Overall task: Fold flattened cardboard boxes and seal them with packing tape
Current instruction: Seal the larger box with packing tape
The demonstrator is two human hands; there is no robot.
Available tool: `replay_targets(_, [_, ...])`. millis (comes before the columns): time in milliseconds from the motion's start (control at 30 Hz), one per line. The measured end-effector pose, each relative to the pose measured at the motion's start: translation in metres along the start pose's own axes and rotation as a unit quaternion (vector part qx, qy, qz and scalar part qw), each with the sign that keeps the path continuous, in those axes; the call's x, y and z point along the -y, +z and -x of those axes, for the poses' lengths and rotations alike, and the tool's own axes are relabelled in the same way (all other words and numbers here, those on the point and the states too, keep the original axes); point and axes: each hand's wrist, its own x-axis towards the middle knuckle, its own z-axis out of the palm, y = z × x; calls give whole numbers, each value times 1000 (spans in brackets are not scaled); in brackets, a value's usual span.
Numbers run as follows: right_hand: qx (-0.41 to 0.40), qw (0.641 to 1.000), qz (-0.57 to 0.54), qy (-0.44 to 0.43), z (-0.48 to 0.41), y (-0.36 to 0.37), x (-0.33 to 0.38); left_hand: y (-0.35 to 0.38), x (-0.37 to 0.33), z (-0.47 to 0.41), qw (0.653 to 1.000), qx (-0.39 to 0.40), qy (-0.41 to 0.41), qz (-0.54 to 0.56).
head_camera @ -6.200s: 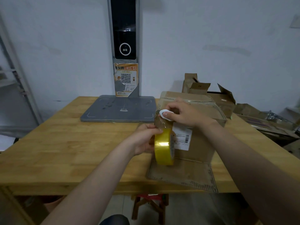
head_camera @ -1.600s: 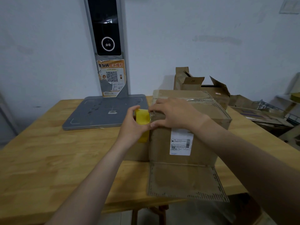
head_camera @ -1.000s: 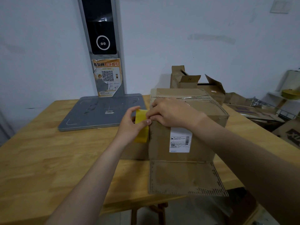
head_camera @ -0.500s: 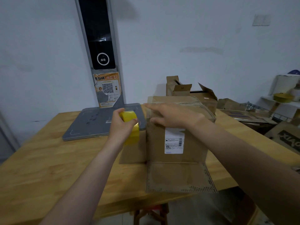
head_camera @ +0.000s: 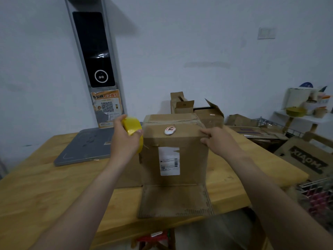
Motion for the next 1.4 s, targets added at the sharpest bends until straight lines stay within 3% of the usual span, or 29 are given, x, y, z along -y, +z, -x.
replay_targets(167, [-84, 994, -73, -6, 2, 7, -13, 5, -4, 0, 1000, 1, 0, -4])
replay_targets(400, [-131, 983, -130, -6, 9, 12, -12, 0, -2, 0, 1000, -6, -4, -9])
replay_targets(600, [-113, 983, -139, -46, 15, 14, 4, -16, -4, 9, 999, -20, 22, -18])
replay_targets(867, [-107, 985, 85, -105, 22, -2, 51, -53, 0, 27, 999, -40, -7, -33])
replay_targets(1000, [3, 975, 50, -216, 5, 9, 93, -64, 0, 31, 998, -29, -19, -44])
replay_targets(1133, [141, 960, 48, -235, -12, 20, 114, -68, -1, 34, 999, -18, -20, -45])
replay_targets(1400, [62, 966, -4, -252, -15, 7, 96, -52, -10, 42, 998, 4, -37, -49])
